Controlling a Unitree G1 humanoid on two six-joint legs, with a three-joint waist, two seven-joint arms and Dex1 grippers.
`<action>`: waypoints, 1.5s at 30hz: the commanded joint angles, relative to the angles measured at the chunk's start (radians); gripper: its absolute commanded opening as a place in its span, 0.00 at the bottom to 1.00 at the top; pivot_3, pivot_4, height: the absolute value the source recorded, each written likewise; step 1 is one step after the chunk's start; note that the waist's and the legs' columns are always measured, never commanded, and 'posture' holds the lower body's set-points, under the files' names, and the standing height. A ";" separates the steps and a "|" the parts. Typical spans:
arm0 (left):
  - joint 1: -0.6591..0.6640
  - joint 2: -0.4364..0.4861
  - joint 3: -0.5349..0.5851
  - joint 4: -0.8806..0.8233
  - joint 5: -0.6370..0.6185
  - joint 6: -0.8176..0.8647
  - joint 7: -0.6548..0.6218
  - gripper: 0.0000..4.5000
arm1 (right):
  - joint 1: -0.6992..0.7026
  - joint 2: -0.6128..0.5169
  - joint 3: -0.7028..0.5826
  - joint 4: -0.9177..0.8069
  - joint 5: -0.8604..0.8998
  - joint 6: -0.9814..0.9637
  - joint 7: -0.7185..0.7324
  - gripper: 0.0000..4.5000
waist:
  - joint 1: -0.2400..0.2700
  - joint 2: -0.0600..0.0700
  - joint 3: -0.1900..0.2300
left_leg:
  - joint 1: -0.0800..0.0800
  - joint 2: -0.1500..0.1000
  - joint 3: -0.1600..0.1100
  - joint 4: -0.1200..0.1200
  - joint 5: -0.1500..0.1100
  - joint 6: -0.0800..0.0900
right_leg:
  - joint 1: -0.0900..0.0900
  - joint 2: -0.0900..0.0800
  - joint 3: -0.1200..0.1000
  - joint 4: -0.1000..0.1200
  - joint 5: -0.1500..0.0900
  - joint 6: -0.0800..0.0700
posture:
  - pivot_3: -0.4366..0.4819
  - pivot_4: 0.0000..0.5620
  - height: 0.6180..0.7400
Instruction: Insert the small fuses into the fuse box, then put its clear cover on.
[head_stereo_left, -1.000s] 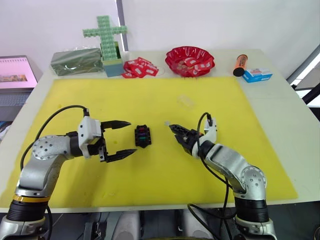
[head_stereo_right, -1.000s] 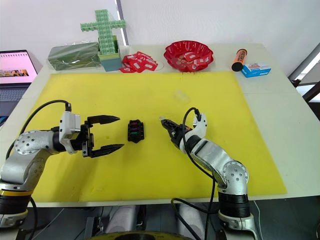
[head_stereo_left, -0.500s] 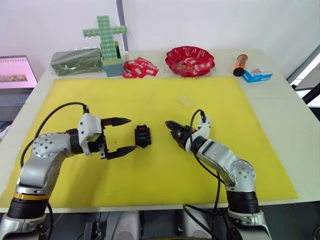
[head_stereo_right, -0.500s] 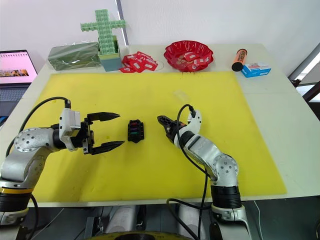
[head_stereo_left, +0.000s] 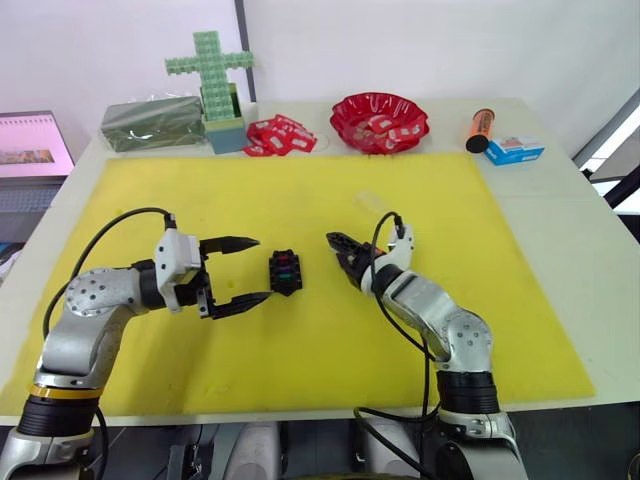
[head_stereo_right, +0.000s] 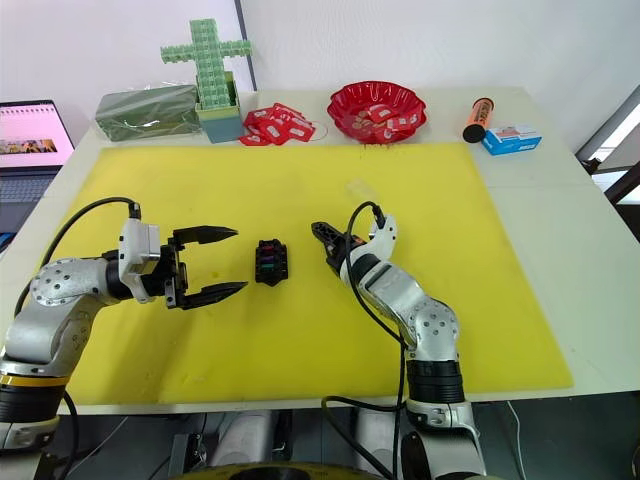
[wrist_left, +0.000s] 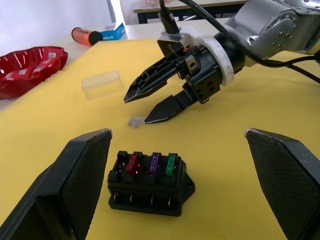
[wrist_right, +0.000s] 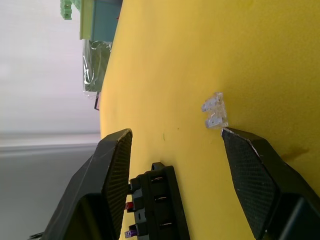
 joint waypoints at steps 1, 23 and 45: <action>-0.003 0.002 0.009 -0.012 -0.001 -0.017 -0.005 1.00 | -0.001 0.014 -0.016 -0.016 -0.019 0.005 0.010 0.66 | 0.000 0.000 0.000 | 0.000 0.000 0.000 0.000 0.000 0.000 | 0.000 0.000 0.000 0.000 0.000 0.000 | 0.48 0.27 1.00; -0.009 -0.004 0.005 -0.013 0.001 -0.017 -0.001 1.00 | -0.010 0.051 -0.061 0.028 -0.126 0.017 0.042 0.66 | 0.001 0.000 0.000 | 0.000 0.000 0.000 0.001 0.000 0.000 | 0.000 0.000 0.000 0.001 0.000 0.000 | 0.48 0.27 1.00; -0.010 -0.001 0.006 -0.031 -0.001 -0.002 0.008 1.00 | -0.008 0.075 -0.096 0.058 -0.212 0.011 0.061 0.30 | 0.002 0.000 0.000 | 0.001 0.000 -0.001 0.002 0.000 0.000 | 0.002 0.000 0.000 0.002 0.000 0.000 | 0.48 0.27 1.00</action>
